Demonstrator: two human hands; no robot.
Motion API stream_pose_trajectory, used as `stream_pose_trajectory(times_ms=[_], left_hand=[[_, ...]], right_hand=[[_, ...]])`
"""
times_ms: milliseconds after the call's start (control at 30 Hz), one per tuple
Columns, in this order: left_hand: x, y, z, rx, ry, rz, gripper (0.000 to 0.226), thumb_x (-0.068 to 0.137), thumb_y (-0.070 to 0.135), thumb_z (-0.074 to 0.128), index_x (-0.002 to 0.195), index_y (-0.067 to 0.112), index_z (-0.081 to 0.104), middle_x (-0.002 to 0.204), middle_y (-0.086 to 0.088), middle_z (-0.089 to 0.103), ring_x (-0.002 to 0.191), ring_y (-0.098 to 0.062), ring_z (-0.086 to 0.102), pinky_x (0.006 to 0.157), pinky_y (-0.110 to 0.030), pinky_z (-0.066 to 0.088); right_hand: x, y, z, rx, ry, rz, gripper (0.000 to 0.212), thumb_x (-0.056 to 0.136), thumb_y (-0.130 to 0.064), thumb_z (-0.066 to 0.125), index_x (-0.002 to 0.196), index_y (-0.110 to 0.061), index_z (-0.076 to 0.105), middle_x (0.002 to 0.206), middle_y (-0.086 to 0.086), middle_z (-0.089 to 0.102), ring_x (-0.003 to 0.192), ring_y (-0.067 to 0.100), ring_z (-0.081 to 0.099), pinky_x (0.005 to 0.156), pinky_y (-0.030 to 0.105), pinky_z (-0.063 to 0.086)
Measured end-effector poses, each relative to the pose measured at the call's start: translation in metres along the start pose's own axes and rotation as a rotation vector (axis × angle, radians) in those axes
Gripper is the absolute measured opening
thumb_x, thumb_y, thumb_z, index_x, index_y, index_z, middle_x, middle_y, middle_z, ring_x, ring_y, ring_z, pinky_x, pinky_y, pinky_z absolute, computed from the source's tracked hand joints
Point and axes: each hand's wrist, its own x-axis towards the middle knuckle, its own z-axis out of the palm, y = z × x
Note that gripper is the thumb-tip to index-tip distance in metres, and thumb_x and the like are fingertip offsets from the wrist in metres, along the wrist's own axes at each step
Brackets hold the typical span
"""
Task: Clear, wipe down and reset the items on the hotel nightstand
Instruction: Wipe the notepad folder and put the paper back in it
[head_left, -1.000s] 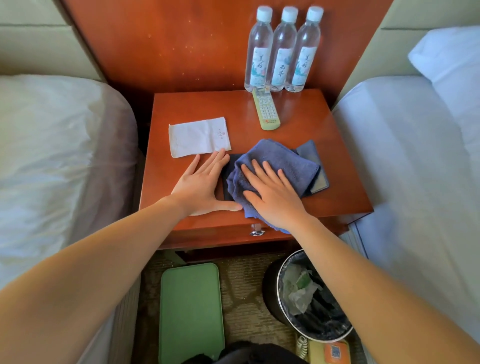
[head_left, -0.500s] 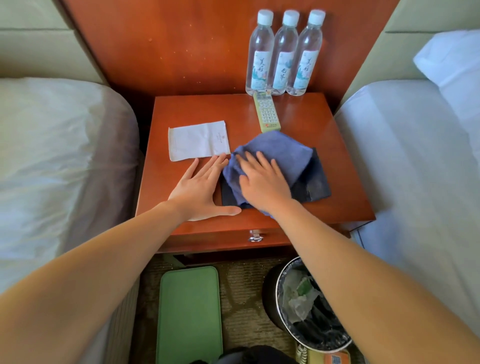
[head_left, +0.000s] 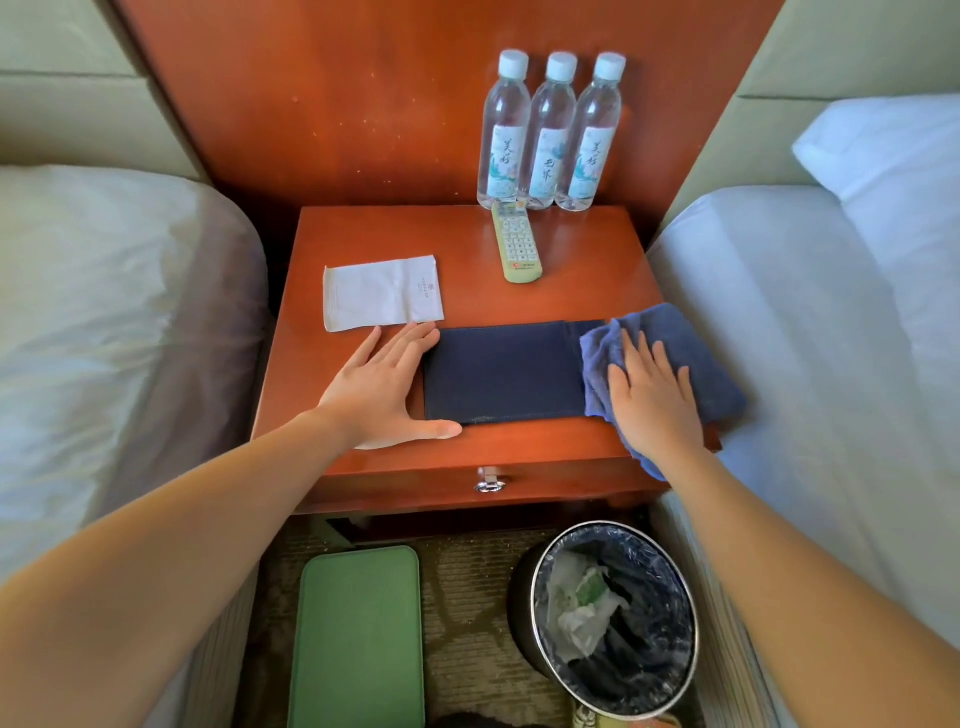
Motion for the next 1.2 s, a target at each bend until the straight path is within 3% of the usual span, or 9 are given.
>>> stream_pose_trajectory(times_ms=[167, 267, 367, 533, 667, 733, 833, 1000, 1200], left_hand=[[0.004, 0.012, -0.013, -0.057, -0.056, -0.009, 0.113, 0.067, 0.085, 0.055, 0.152, 0.022, 0.014, 0.160, 0.002, 0.017, 0.148, -0.019, 0.016, 0.121, -0.038, 0.008], [0.006, 0.023, -0.022, -0.105, -0.090, -0.026, 0.113, 0.064, 0.067, 0.076, 0.150, 0.023, 0.017, 0.152, -0.003, 0.024, 0.138, -0.026, 0.028, 0.114, -0.041, 0.029], [0.005, 0.026, -0.028, -0.295, -0.110, -0.070, 0.113, 0.062, 0.052, 0.086, 0.145, 0.030, 0.014, 0.145, -0.002, 0.023, 0.132, -0.024, 0.031, 0.107, -0.039, 0.038], [0.001, 0.024, -0.044, -0.930, -0.134, -0.277, 0.092, 0.084, 0.019, 0.076, 0.151, 0.028, 0.014, 0.150, 0.001, 0.030, 0.130, -0.016, 0.039, 0.096, -0.027, 0.042], [0.000, 0.030, -0.050, -1.135, 0.079, -0.239, 0.053, 0.086, -0.001, 0.070, 0.132, 0.013, 0.046, 0.122, 0.005, 0.059, 0.102, -0.008, 0.061, 0.073, -0.011, 0.051], [0.000, 0.035, -0.056, -1.122, 0.199, -0.125, 0.047, 0.084, -0.011, 0.066, 0.114, 0.021, 0.049, 0.110, 0.010, 0.059, 0.092, -0.010, 0.062, 0.073, -0.016, 0.053], [0.002, 0.041, -0.061, -0.877, 0.265, 0.046, 0.053, 0.085, -0.011, 0.059, 0.098, 0.037, 0.041, 0.101, 0.007, 0.061, 0.083, -0.012, 0.060, 0.075, -0.027, 0.052], [-0.006, 0.038, -0.042, -0.459, 0.153, 0.338, 0.057, 0.081, -0.018, 0.047, 0.116, 0.027, 0.044, 0.135, 0.018, 0.053, 0.124, -0.007, 0.053, 0.102, -0.025, 0.043], [-0.016, 0.029, -0.017, -0.355, -0.107, 0.363, 0.057, 0.082, -0.016, 0.038, 0.123, 0.022, 0.052, 0.150, 0.004, 0.041, 0.146, -0.012, 0.026, 0.119, -0.032, 0.025]], right_hand=[[-0.012, 0.007, -0.004, 0.158, -0.003, 0.015, 0.050, 0.104, -0.024, 0.020, 0.154, -0.022, 0.019, 0.161, 0.003, 0.019, 0.148, 0.027, 0.014, 0.115, 0.052, 0.015], [-0.018, 0.005, -0.008, 0.398, 0.048, 0.057, 0.045, 0.104, -0.020, 0.034, 0.148, -0.023, 0.035, 0.151, 0.008, 0.040, 0.140, 0.031, 0.033, 0.117, 0.047, 0.014], [-0.023, 0.005, -0.010, 0.583, 0.131, 0.086, 0.037, 0.101, -0.023, 0.040, 0.135, -0.029, 0.052, 0.122, 0.006, 0.065, 0.116, 0.033, 0.057, 0.110, 0.050, 0.032], [-0.022, 0.002, -0.021, 0.760, 0.141, 0.176, 0.034, 0.099, -0.021, 0.046, 0.129, -0.024, 0.059, 0.113, 0.004, 0.069, 0.107, 0.027, 0.061, 0.081, 0.027, 0.040], [-0.016, -0.001, -0.032, 0.898, 0.214, 0.199, 0.032, 0.097, -0.015, 0.046, 0.126, -0.017, 0.060, 0.115, 0.002, 0.067, 0.108, 0.025, 0.058, 0.085, 0.027, 0.039], [-0.015, -0.005, -0.042, 0.960, 0.302, 0.176, 0.027, 0.097, -0.012, 0.045, 0.120, -0.013, 0.060, 0.100, -0.001, 0.066, 0.098, 0.022, 0.057, 0.085, 0.032, 0.043], [-0.010, -0.008, -0.056, 0.983, 0.444, 0.195, 0.028, 0.096, -0.013, 0.045, 0.120, -0.013, 0.059, 0.106, 0.005, 0.067, 0.099, 0.023, 0.058, 0.089, 0.038, 0.044], [-0.012, -0.003, -0.057, 1.059, 0.415, 0.139, 0.018, 0.095, -0.016, 0.045, 0.103, -0.018, 0.061, 0.089, 0.000, 0.065, 0.084, 0.017, 0.057, 0.078, 0.033, 0.044], [-0.024, -0.011, -0.040, 0.835, 0.183, 0.042, 0.021, 0.099, -0.017, 0.043, 0.111, -0.020, 0.061, 0.089, 0.003, 0.063, 0.085, 0.021, 0.056, 0.072, 0.029, 0.037]])
